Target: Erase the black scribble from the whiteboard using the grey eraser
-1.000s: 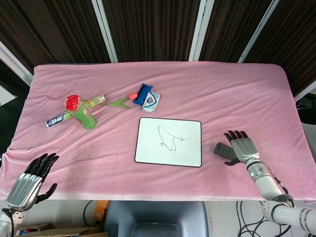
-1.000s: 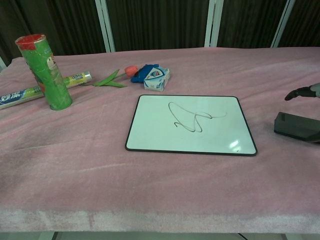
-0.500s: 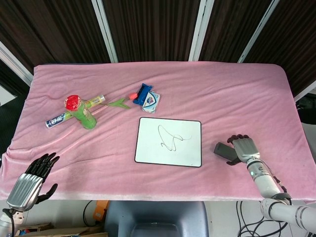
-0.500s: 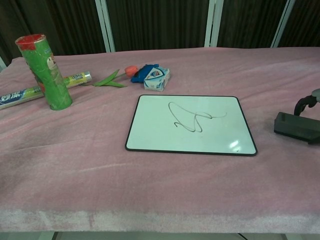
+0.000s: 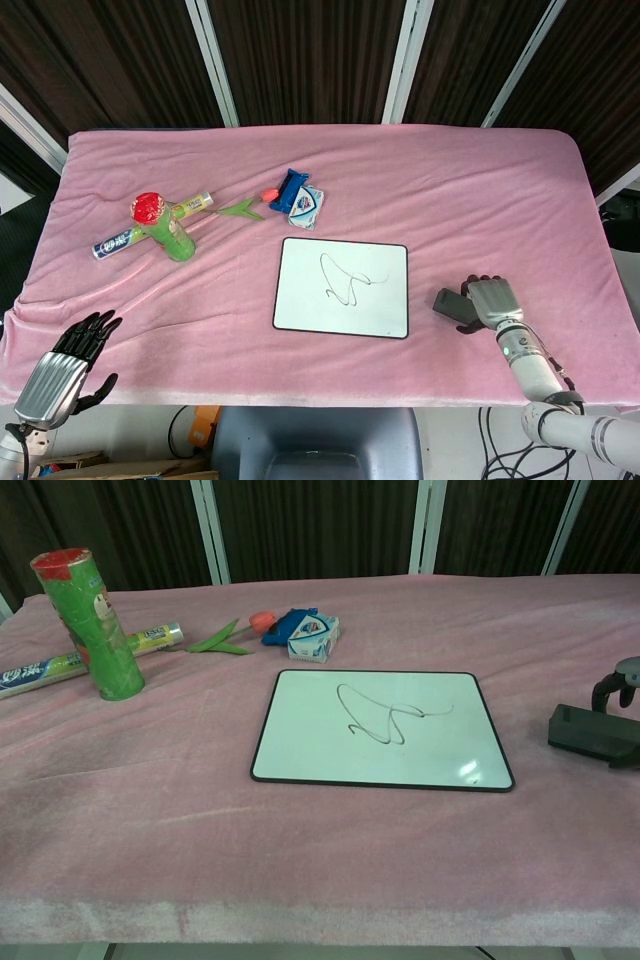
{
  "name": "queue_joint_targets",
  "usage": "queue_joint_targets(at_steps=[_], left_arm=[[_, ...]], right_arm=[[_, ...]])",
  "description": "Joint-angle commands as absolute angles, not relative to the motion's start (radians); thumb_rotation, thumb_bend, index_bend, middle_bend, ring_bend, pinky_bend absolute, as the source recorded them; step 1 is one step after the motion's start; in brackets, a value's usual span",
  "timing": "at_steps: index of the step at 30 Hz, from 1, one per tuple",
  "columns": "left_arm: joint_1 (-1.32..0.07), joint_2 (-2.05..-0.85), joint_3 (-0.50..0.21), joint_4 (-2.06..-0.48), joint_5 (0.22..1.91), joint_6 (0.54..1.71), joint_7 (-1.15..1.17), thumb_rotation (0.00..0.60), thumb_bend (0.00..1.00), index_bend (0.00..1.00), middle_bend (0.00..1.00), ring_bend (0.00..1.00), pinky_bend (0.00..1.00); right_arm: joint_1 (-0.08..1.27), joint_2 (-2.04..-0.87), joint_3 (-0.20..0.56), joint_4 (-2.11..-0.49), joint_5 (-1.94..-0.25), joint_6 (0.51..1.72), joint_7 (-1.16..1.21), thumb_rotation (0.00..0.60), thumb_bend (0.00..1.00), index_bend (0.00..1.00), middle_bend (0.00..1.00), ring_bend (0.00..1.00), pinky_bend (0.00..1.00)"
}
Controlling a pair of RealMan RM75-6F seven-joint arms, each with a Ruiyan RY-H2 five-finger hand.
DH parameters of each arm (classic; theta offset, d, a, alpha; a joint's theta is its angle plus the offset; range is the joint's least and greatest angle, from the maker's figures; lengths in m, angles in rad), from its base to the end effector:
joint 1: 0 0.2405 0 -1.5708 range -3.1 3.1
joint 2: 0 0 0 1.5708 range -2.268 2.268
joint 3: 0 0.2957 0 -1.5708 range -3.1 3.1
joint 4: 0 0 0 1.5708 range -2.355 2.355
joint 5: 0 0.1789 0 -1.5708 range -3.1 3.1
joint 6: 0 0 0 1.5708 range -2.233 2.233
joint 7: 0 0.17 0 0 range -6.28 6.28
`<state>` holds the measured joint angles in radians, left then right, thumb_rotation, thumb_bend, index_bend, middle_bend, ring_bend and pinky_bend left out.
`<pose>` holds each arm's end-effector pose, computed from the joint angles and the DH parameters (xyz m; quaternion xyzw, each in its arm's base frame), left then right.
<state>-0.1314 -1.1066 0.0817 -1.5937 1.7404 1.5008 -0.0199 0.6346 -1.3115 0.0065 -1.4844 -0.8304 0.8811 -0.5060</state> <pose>-0.3032 0.1925 0.1765 -0.6926 -0.3517 -0.4008 0.4858 -0.3169 -0.3558 0.0768 0.7302 -0.4198 0.1432 0.5197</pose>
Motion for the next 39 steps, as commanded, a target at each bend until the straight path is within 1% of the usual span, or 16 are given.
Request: queue_joint_targets(at_steps=[1,3,5,8,14,24,29,33,36,37,39], left_arm=[[-0.131,-1.106,0.082,-1.594,1.740,1.501,-0.019,0.600,0.36,0.00,0.02,0.02,0.15],[-0.131,-1.105,0.083,-1.596,1.740,1.499,-0.019,0.600,0.36,0.00,0.02,0.02,0.15],[-0.132,-1.103,0.084,-1.597,1.741,1.498,-0.021,0.600,0.36,0.00,0.02,0.02,0.15],[-0.131,-1.102,0.085,-1.598,1.741,1.498,-0.023,0.600,0.36,0.00,0.02,0.02,0.15],[-0.131,-1.101,0.085,-1.598,1.743,1.501,-0.027,0.600,0.36,0.00,0.02,0.02,0.15],[-0.129,-1.100,0.088,-1.599,1.746,1.503,-0.027,0.600,0.36,0.00,0.02,0.02,0.15],[-0.126,-1.099,0.087,-1.599,1.745,1.509,-0.031,0.600,0.36,0.00,0.02,0.02,0.15],[-0.126,-1.099,0.086,-1.598,1.744,1.509,-0.032,0.600,0.36,0.00,0.02,0.02,0.15],[-0.127,-1.100,0.085,-1.597,1.743,1.507,-0.034,0.600,0.36,0.00,0.02,0.02,0.15],[-0.129,-1.100,0.085,-1.596,1.742,1.503,-0.033,0.600,0.36,0.00,0.02,0.02,0.15],[-0.131,-1.102,0.084,-1.598,1.739,1.497,-0.030,0.600,0.36,0.00,0.02,0.02,0.15]], right_arm=[[0.635,-1.321,0.007,-1.481,-0.828,0.894,-0.518,0.600,0.27,0.56,0.38,0.34,0.43],[0.637,-1.328,0.007,-1.480,-0.824,0.902,-0.532,0.600,0.27,0.59,0.41,0.37,0.47],[0.638,-1.337,0.008,-1.478,-0.821,0.912,-0.546,0.600,0.28,0.62,0.44,0.43,0.52],[0.640,-1.348,0.006,-1.475,-0.816,0.926,-0.569,0.600,0.28,0.71,0.52,0.52,0.61],[0.638,-1.371,0.005,-1.465,-0.805,0.975,-0.627,0.600,0.30,0.82,0.62,0.63,0.71],[0.628,-1.401,0.009,-1.440,-0.818,1.022,-0.666,0.600,0.34,0.93,0.72,0.73,0.82],[0.609,-1.416,0.024,-1.422,-0.914,1.085,-0.616,0.600,0.38,1.00,0.78,0.79,0.88],[0.604,-1.415,0.026,-1.424,-0.939,1.100,-0.605,0.600,0.39,1.00,0.79,0.79,0.89],[0.597,-1.404,0.037,-1.444,-0.995,1.138,-0.585,0.600,0.39,1.00,0.79,0.80,0.90],[0.605,-1.399,0.058,-1.471,-1.017,1.159,-0.581,0.600,0.39,1.00,0.79,0.80,0.90],[0.620,-1.399,0.087,-1.502,-1.008,1.164,-0.604,0.600,0.39,1.00,0.79,0.80,0.90]])
